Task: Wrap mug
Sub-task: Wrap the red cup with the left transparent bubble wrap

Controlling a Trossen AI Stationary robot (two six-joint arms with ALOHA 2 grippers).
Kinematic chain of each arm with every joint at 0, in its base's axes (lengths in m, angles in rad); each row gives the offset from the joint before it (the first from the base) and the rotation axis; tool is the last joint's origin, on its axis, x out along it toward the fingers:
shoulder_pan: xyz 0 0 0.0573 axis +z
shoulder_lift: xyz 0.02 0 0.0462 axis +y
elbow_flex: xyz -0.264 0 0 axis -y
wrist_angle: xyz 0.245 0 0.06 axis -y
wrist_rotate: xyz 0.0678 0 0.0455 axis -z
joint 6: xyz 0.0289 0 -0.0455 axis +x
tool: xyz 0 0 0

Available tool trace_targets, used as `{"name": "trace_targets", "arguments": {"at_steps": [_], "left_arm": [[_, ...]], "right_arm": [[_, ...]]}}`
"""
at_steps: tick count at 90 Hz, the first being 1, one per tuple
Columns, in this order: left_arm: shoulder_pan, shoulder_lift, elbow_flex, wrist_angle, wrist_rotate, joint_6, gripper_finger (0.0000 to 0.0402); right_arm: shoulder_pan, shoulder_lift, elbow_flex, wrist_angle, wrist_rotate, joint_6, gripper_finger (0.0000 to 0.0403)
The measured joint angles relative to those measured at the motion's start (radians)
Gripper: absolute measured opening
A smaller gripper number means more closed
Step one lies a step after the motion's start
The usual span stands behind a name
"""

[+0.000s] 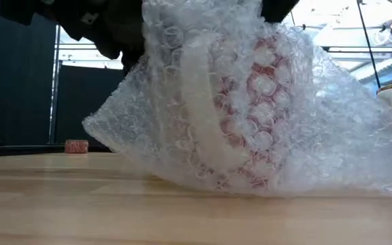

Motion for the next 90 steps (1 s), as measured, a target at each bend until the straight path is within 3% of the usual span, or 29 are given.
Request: {"name": "trace_targets", "arguments": {"at_steps": [27, 44, 64, 90], "left_arm": [[0.000, 0.002, -0.002, 0.014, 0.002, 0.003, 0.0161], [-0.001, 0.002, -0.003, 0.015, 0.004, 0.003, 0.0161], [-0.002, 0.001, -0.005, 0.006, 0.007, 0.007, 0.0161], [0.000, -0.002, 0.001, 0.012, 0.001, 0.005, 0.0161]], "right_arm": [[-0.001, -0.071, 0.001, 0.080, 0.048, -0.012, 0.0000], [0.000, -0.004, 0.001, 0.164, 0.057, -0.015, 0.0000], [0.002, 0.096, 0.008, 0.143, 0.045, 0.024, 0.0000], [0.012, 0.123, 0.001, 0.087, 0.021, 0.042, 0.0000]]}}
